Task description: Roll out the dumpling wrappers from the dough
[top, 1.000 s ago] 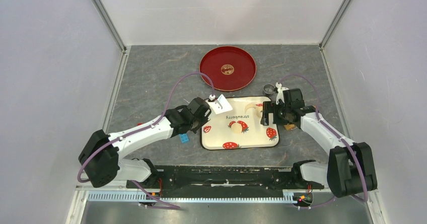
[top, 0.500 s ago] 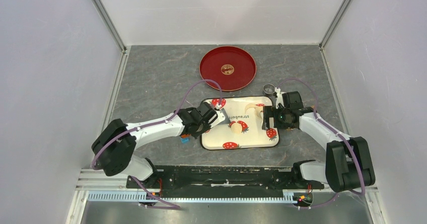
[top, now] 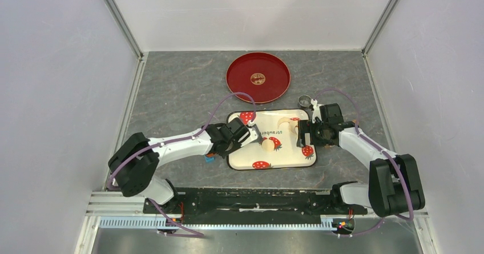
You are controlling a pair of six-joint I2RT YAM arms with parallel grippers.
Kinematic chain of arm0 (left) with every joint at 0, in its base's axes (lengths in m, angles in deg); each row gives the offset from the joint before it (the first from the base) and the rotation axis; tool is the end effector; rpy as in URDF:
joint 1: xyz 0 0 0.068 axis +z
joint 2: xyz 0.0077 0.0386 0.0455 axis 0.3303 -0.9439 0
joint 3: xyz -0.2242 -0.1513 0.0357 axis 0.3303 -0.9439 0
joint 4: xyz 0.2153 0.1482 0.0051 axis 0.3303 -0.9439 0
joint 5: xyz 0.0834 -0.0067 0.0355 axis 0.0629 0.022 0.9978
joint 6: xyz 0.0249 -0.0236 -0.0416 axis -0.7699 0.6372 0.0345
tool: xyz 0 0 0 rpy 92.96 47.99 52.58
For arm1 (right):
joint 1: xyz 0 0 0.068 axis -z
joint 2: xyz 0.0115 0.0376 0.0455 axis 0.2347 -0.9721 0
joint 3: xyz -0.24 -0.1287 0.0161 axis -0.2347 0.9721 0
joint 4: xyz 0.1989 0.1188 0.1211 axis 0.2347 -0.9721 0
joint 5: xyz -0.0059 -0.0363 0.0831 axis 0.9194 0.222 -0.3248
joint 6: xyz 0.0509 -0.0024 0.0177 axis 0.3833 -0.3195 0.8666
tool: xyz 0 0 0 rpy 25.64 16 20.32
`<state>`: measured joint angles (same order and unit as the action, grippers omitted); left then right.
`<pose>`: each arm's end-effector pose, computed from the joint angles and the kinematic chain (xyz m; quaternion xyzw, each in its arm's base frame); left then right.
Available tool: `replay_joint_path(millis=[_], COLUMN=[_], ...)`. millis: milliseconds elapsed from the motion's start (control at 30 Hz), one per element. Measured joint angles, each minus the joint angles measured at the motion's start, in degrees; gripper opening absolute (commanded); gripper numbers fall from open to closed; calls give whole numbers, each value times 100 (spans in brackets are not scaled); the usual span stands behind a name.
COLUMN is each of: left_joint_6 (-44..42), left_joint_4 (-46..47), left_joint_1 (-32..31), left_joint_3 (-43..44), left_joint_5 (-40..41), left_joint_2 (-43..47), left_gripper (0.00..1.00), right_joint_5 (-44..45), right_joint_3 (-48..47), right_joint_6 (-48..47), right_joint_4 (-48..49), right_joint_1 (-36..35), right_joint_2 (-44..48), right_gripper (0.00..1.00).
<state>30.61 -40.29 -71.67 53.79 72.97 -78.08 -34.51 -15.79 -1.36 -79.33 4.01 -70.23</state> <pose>0.1735 -0.2108 0.1768 0.5190 0.8255 0.0541 0.2150 0.2189 0.0437 0.1605 -0.0548 0.9661 0.1227 0.2204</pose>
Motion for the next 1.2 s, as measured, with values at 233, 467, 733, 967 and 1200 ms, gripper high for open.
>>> replay_joint_path(millis=[233,467,733,967,1200], left_joint_6=[-9,-17,-48,-50,-138], left_joint_4=[-15,-20,-76,-175,-345], left_joint_1=[-79,-129,-140,-140,-181], left_joint_3=[101,109,109,133,197], left_joint_5=[149,229,138,28,-208], left_joint_2=[-179,-199,-129,-127,-127], left_gripper=[2,2,2,2,2], right_joint_5=[-17,-94,-127,-131,-131], right_joint_3=[0,0,0,0,0], right_joint_6=[-2,0,-2,-2,-2], right_joint_4=[11,107,160,175,175], right_joint_1=[0,4,4,4,4], right_joint_2=[-7,-37,-55,-59,-61], right_gripper=[98,98,98,98,98])
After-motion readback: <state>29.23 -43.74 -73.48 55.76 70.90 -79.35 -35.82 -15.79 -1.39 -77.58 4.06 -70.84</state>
